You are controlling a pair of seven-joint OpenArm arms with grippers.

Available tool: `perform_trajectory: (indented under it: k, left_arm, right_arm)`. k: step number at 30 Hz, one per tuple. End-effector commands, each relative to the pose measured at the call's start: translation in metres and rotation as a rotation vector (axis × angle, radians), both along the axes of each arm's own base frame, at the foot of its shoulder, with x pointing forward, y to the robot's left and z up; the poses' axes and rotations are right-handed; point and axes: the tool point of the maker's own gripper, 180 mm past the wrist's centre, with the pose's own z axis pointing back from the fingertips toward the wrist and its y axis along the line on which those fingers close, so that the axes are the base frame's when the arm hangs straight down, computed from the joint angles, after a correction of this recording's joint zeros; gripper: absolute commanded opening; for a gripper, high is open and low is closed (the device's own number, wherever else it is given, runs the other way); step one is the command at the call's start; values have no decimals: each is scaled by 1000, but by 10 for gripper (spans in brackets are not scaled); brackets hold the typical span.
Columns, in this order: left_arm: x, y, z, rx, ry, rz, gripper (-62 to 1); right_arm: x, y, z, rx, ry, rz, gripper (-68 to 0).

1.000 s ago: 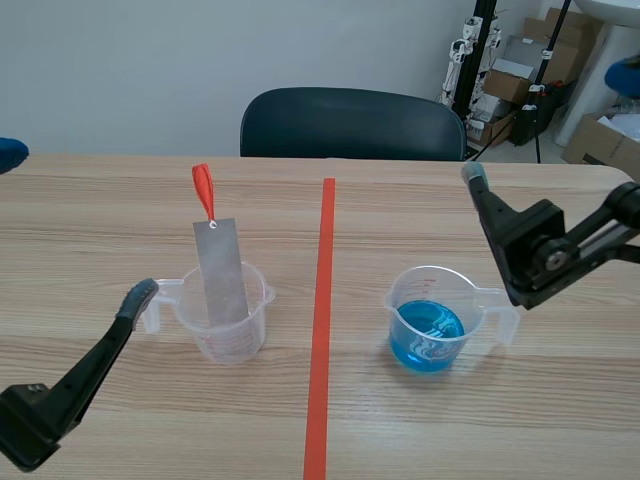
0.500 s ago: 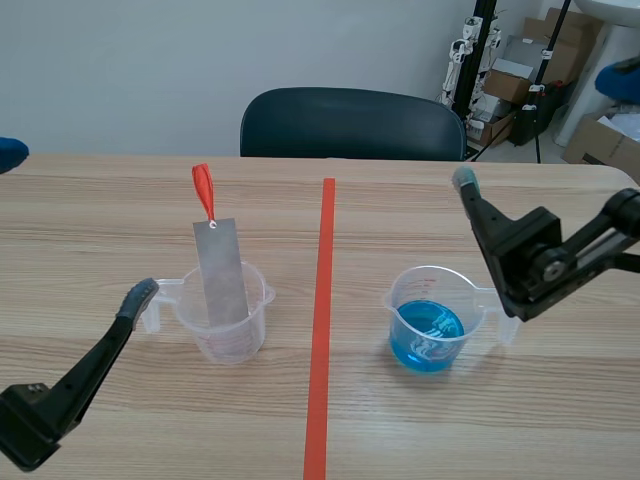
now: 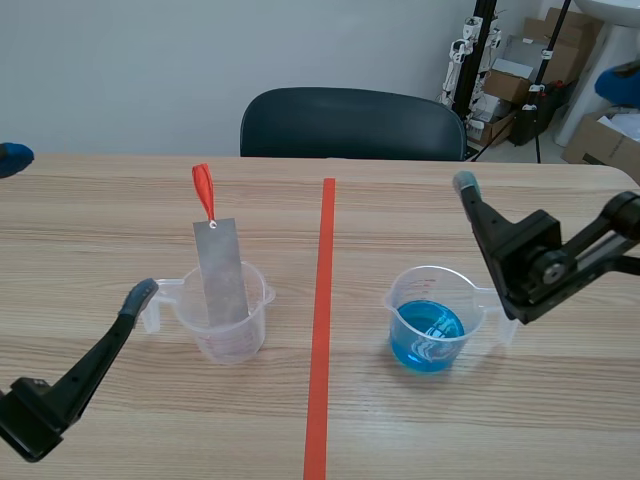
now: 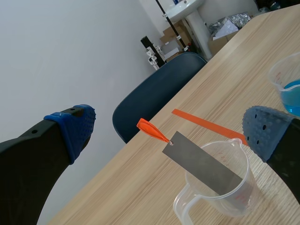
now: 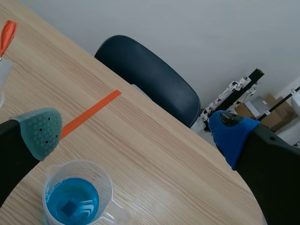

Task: Do the redox reaction experiment. return to the home posture

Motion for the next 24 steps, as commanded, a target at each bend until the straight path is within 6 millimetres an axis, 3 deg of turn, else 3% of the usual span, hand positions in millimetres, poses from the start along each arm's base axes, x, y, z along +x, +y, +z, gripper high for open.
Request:
perform_trajectory:
  k: [1,24]
  left_arm:
    - [0,-2,9,-17,-28,-8,14]
    - [0,-2,9,-17,-28,-8,14]
  right_arm:
    - [2,0,11,4,-41,-1,-4]
    - [3,-2,8,-2,-26,-9,-4]
